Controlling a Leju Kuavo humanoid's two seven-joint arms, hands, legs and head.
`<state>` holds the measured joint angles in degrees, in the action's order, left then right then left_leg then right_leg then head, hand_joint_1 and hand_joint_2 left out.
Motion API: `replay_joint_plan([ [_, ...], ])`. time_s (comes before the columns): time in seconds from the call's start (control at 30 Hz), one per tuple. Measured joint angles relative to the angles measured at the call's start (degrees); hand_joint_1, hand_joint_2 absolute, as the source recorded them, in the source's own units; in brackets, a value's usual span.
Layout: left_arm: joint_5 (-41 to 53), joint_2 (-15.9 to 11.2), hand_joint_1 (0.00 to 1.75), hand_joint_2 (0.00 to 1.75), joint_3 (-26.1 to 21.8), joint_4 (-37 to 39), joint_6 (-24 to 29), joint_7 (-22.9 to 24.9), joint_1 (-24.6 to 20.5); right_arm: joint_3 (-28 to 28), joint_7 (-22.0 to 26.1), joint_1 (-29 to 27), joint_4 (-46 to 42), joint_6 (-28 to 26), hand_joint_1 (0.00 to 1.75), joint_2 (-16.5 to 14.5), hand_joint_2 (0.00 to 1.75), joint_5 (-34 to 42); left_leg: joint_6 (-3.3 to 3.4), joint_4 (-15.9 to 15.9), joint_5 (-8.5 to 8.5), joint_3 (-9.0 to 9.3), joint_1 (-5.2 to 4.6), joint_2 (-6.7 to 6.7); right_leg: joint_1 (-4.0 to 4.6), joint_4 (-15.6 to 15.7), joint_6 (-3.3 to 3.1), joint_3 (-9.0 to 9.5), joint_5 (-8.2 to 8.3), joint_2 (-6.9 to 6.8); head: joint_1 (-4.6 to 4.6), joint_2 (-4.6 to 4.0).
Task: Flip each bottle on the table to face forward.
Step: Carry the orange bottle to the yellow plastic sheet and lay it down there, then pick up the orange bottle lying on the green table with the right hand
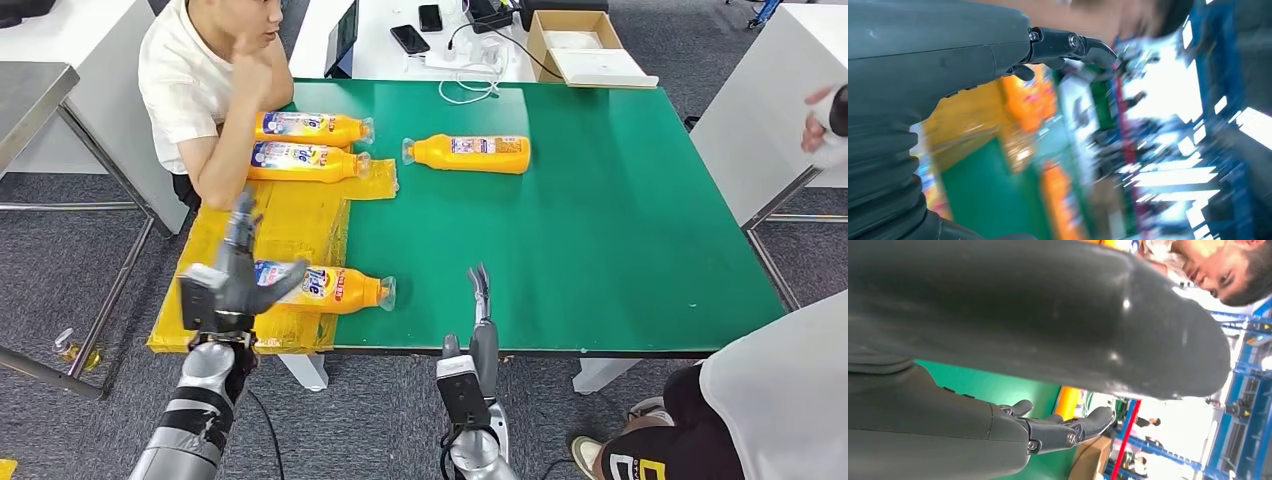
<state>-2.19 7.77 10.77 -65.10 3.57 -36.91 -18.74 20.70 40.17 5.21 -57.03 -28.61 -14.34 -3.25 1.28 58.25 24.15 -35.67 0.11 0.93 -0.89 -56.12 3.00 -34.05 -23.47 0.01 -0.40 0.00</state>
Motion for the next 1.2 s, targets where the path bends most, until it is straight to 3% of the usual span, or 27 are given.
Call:
replay_joint_plan([
  [0.03,-0.82,0.27,0.00,1.75,-0.52,-1.99,0.46,0.05,0.43,-0.10,0.00,-0.09,-0.41,-0.43,0.00,0.09,0.00,-0.05,-0.01,0.00,0.01,-0.02,0.01,0.00,0.01,0.00,0.00,-0.02,0.00,0.00,-0.01,0.00],
  [0.17,-2.81,0.85,0.00,1.75,-1.92,-8.04,1.33,0.04,1.68,-1.13,0.01,-0.14,-2.05,-1.61,0.00,0.75,1.75,-0.66,-0.01,0.00,0.01,-0.05,0.02,0.00,0.03,0.00,-0.01,-0.06,-0.01,0.00,-0.02,0.00],
  [0.33,-5.29,1.49,0.00,1.75,-2.44,-13.12,0.54,0.11,3.28,-2.75,-0.01,1.63,-2.02,-5.46,0.00,3.36,1.75,-7.41,0.00,0.00,0.01,-0.06,0.00,-0.01,0.00,0.01,0.00,-0.05,0.01,0.00,-0.01,0.00],
  [0.47,-4.05,1.55,0.00,1.75,-2.39,-16.21,1.07,0.12,4.64,-7.03,-1.89,6.69,4.11,-6.34,0.00,7.55,1.75,-24.90,0.04,0.02,-0.02,-0.05,-0.06,0.02,-0.07,0.02,0.06,-0.03,0.05,-0.01,-0.01,0.00],
  [0.6,2.03,1.26,0.00,1.75,-1.69,-18.29,4.90,-0.94,7.22,-14.51,-8.27,11.43,10.83,-6.50,0.00,11.40,1.75,-40.25,0.05,0.03,-0.02,-0.06,-0.10,0.07,-0.09,0.02,0.11,0.00,0.08,-0.02,-0.02,0.00],
  [0.8,4.12,0.89,0.00,1.75,-0.39,-19.68,6.02,-1.54,9.79,-19.55,-10.14,14.58,16.42,-6.57,0.00,14.37,1.75,-43.16,0.05,0.03,0.00,-0.09,-0.08,0.03,-0.07,0.02,0.11,-0.07,0.07,-0.01,-0.03,0.00],
  [1.2,9.29,0.30,0.00,1.75,2.15,-20.04,8.95,-2.43,11.87,-20.55,-16.16,18.09,23.75,-6.36,0.00,16.56,1.75,-48.17,0.05,0.03,-0.01,-0.11,-0.04,0.06,-0.04,0.02,0.10,-0.05,0.06,-0.02,-0.02,0.00],
])
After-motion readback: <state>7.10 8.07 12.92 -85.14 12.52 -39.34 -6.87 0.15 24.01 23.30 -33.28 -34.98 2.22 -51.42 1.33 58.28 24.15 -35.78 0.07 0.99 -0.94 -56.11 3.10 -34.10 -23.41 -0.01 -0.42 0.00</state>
